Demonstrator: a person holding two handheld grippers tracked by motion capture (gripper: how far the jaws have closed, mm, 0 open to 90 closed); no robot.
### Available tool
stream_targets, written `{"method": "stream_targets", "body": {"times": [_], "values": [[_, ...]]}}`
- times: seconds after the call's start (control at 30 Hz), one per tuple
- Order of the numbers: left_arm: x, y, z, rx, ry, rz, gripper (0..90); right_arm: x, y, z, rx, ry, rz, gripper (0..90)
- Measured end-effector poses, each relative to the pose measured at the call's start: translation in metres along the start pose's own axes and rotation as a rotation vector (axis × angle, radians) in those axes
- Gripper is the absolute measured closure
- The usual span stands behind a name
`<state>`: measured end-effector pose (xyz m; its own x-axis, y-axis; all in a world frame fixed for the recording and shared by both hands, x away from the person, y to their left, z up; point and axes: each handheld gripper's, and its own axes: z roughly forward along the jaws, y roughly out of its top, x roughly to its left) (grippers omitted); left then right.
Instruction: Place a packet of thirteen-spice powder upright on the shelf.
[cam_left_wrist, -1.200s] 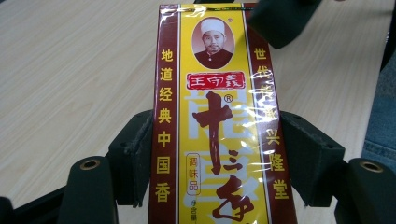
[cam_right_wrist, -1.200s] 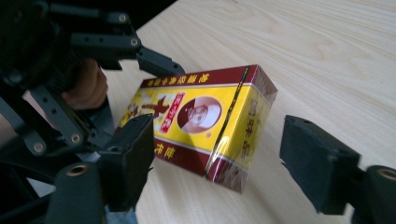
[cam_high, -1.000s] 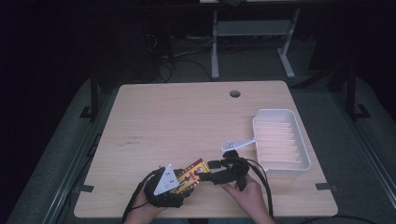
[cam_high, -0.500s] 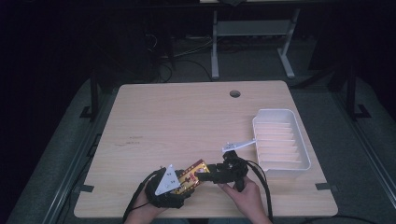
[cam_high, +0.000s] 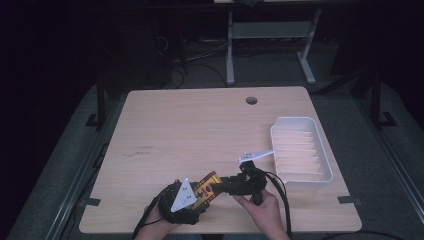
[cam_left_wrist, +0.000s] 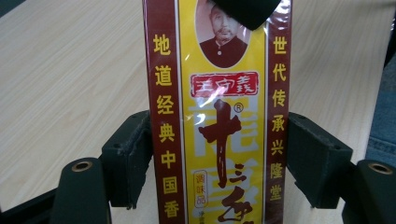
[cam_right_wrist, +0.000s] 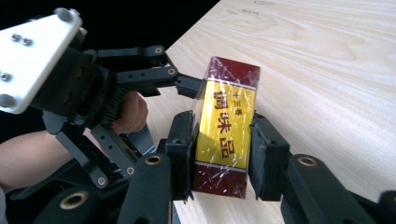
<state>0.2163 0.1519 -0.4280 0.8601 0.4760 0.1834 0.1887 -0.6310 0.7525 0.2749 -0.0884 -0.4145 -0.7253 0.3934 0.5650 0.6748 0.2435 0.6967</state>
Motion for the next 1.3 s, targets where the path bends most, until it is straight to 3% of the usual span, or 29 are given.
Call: {"method": "stream_targets", "body": {"times": [0.4, 0.57, 0.73, 0.97, 1.13, 1.3], "values": [[0.001, 0.000, -0.003, -0.031, -0.039, -0.012, 27.6, 0.007, 0.005, -0.007, 0.007, -0.011, -0.051, 67.7], [0.004, -0.003, -0.002, -0.020, -0.044, -0.022, 28.2, 0.007, 0.007, -0.012, 0.004, -0.020, -0.068, 67.7], [0.010, -0.007, -0.004, -0.019, -0.048, -0.051, 28.1, 0.002, 0.010, -0.022, -0.009, -0.029, -0.070, 67.7], [0.017, -0.012, -0.010, -0.022, -0.037, -0.090, 28.0, 0.002, 0.013, -0.031, 0.020, -0.087, -0.133, 67.7], [0.031, -0.019, -0.018, -0.039, -0.028, -0.160, 27.6, 0.002, 0.021, -0.042, 0.031, -0.118, -0.163, 67.6], [0.041, -0.025, -0.023, -0.045, -0.019, -0.205, 26.9, 0.004, 0.032, -0.052, 0.080, -0.163, -0.226, 67.7]]}}
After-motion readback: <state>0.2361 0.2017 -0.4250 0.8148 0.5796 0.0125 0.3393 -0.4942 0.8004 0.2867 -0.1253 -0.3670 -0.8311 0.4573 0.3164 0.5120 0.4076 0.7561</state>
